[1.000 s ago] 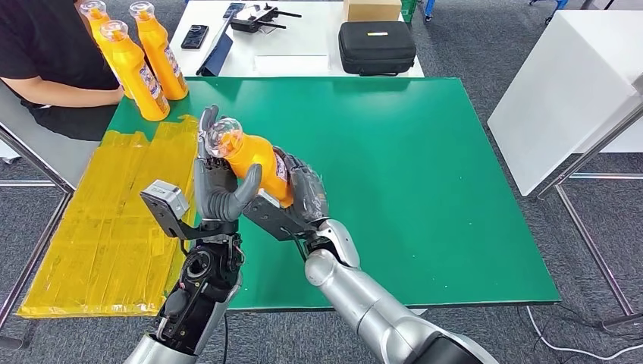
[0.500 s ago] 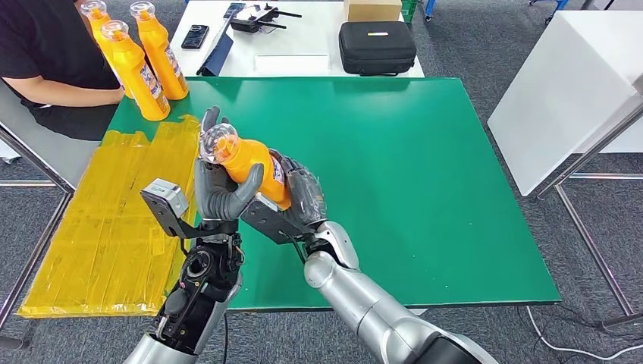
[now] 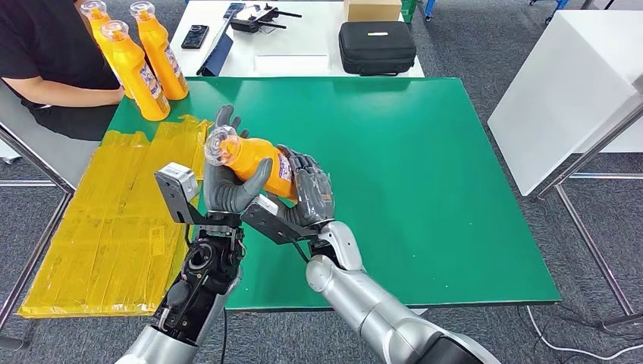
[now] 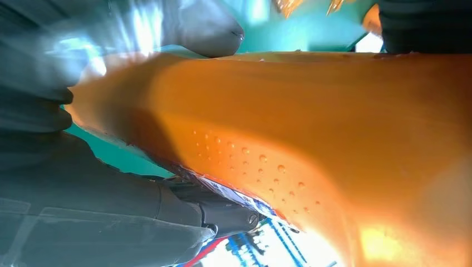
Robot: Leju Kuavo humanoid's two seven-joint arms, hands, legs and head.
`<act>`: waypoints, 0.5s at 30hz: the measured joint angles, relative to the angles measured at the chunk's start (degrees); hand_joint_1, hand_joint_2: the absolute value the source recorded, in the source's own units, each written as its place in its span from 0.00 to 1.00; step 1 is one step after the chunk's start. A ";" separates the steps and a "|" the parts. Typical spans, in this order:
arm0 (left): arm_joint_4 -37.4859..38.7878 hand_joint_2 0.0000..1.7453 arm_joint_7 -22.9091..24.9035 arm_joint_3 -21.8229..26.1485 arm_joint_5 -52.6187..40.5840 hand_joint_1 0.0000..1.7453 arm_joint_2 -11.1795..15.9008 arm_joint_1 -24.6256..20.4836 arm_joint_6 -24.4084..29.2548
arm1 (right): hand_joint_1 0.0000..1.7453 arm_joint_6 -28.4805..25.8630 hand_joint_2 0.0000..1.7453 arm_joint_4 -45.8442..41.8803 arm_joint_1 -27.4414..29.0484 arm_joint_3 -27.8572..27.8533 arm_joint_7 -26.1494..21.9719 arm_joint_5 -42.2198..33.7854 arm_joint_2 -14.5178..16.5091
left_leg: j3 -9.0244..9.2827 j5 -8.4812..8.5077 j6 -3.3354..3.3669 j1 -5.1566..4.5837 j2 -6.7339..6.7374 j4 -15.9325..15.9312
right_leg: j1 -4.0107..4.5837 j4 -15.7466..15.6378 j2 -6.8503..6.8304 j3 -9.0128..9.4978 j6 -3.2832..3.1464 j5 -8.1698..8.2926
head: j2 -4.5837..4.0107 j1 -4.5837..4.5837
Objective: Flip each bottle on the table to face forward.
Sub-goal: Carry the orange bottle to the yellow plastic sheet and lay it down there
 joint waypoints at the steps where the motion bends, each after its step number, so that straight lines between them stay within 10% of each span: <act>1: 0.78 1.00 0.39 -0.14 0.21 0.00 -0.13 -0.45 -0.28 | 1.00 -0.24 1.00 0.00 0.00 0.09 0.39 -0.21 -0.04 | 0.00 0.00 0.00 0.00 0.00 0.00 | 0.00 0.00 0.00 0.00 0.00 0.00 | 0.00 0.00; 15: 7.45 1.00 1.53 -0.88 2.60 0.00 -1.15 -3.65 -2.68 | 1.00 -0.83 1.00 0.33 0.00 0.78 0.92 -3.01 -0.96 | -0.01 0.01 0.00 0.00 0.01 0.00 | 0.00 0.00 0.00 0.00 0.01 0.00 | 0.00 -0.01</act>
